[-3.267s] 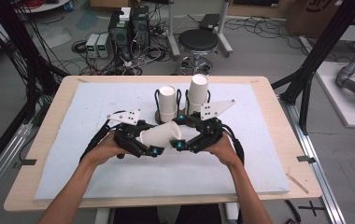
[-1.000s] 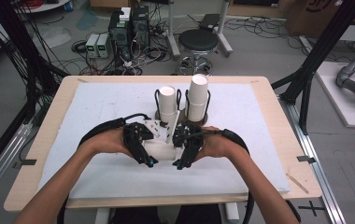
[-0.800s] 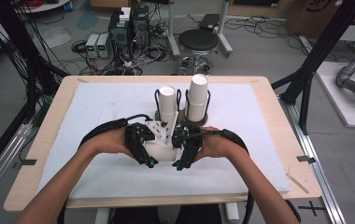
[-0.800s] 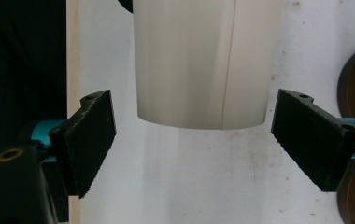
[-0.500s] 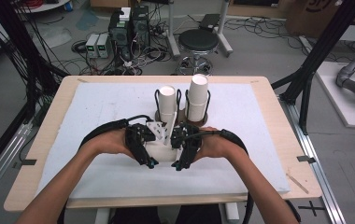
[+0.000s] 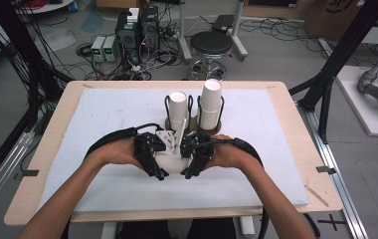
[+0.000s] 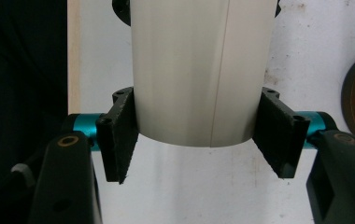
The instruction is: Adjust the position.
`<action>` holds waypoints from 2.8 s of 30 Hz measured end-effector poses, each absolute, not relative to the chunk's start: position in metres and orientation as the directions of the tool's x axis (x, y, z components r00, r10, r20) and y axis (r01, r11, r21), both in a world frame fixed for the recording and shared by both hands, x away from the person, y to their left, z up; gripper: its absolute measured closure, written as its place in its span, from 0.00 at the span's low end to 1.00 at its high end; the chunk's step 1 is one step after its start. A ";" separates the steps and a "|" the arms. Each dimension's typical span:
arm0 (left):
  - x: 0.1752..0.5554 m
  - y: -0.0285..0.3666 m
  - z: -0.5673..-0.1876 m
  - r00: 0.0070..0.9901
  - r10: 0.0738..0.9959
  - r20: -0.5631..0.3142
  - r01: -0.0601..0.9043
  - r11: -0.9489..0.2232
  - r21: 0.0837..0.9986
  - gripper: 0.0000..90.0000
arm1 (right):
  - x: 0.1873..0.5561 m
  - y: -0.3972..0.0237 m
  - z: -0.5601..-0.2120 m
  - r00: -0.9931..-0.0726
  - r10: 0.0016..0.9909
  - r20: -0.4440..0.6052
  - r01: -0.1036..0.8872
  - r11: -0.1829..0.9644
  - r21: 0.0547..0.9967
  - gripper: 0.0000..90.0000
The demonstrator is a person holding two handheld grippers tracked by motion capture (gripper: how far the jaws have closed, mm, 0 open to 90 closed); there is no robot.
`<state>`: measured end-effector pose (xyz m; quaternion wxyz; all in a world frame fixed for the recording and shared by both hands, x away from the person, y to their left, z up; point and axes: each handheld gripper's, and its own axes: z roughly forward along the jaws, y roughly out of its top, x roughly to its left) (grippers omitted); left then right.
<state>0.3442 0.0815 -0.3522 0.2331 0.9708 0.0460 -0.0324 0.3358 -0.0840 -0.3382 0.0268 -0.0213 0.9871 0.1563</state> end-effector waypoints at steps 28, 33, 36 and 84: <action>0.344 0.097 -0.372 0.985 0.043 -0.168 0.139 -0.778 0.613 0.07 | 0.332 -0.098 -0.342 -0.999 -0.019 -0.046 -0.036 0.914 0.404 0.41; 0.343 0.102 -0.373 0.984 0.036 -0.172 0.141 -0.744 0.653 0.07 | 0.331 -0.108 -0.341 -0.999 -0.006 -0.046 -0.026 0.896 0.443 0.41; 0.344 0.105 -0.375 0.984 0.046 -0.170 0.149 -0.732 0.664 0.07 | 0.331 -0.111 -0.342 -0.999 -0.002 -0.039 -0.020 0.886 0.464 0.41; 0.327 0.136 -0.406 0.967 0.084 -0.239 0.253 -0.237 0.938 0.07 | 0.334 -0.157 -0.379 -0.994 0.040 0.103 0.109 0.491 0.864 0.41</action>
